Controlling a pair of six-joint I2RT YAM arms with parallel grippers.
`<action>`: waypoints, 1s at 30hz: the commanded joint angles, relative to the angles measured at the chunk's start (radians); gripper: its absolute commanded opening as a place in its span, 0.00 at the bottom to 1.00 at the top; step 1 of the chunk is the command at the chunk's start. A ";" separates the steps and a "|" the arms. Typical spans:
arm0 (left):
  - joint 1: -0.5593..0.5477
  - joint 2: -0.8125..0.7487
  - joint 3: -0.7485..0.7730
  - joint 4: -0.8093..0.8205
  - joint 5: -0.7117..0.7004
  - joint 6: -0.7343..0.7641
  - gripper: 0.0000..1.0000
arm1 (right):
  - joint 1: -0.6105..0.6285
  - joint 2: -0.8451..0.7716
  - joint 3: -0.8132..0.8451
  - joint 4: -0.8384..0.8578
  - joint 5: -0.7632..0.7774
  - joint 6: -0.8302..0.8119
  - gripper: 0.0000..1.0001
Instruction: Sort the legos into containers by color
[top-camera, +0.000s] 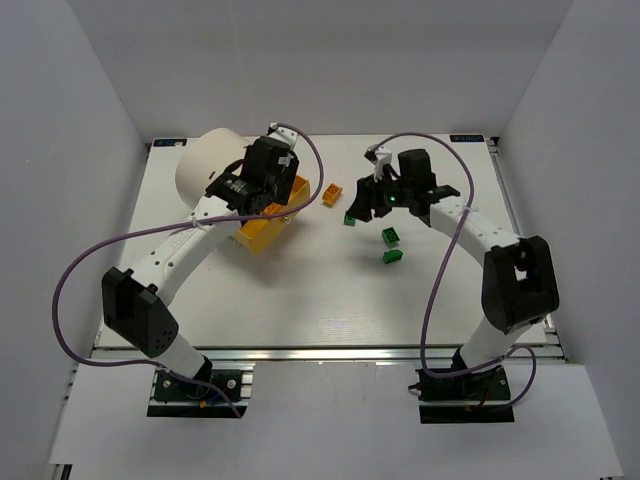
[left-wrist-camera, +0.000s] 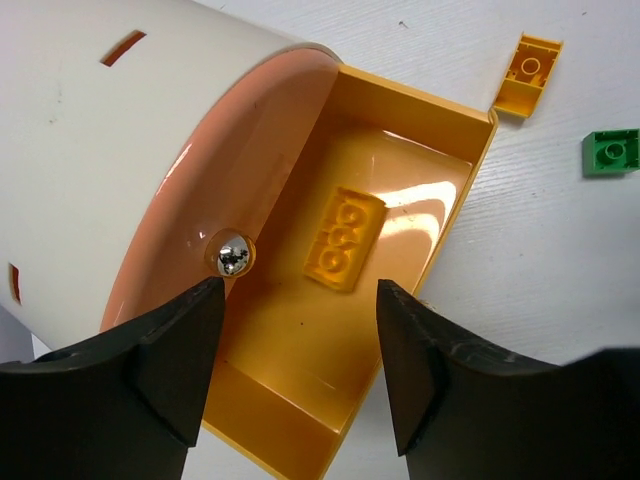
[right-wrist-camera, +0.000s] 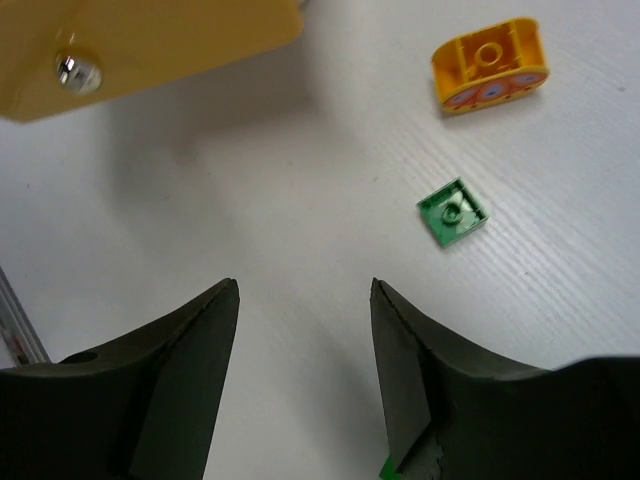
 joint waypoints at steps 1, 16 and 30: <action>0.005 -0.053 0.040 0.014 0.002 -0.049 0.73 | -0.006 0.075 0.129 0.000 0.102 0.126 0.62; -0.004 -0.677 -0.354 0.102 0.167 -0.597 0.67 | 0.043 0.558 0.732 -0.175 0.350 0.503 0.88; -0.004 -0.877 -0.446 -0.027 0.104 -0.743 0.69 | 0.094 0.719 0.844 -0.184 0.630 0.579 0.89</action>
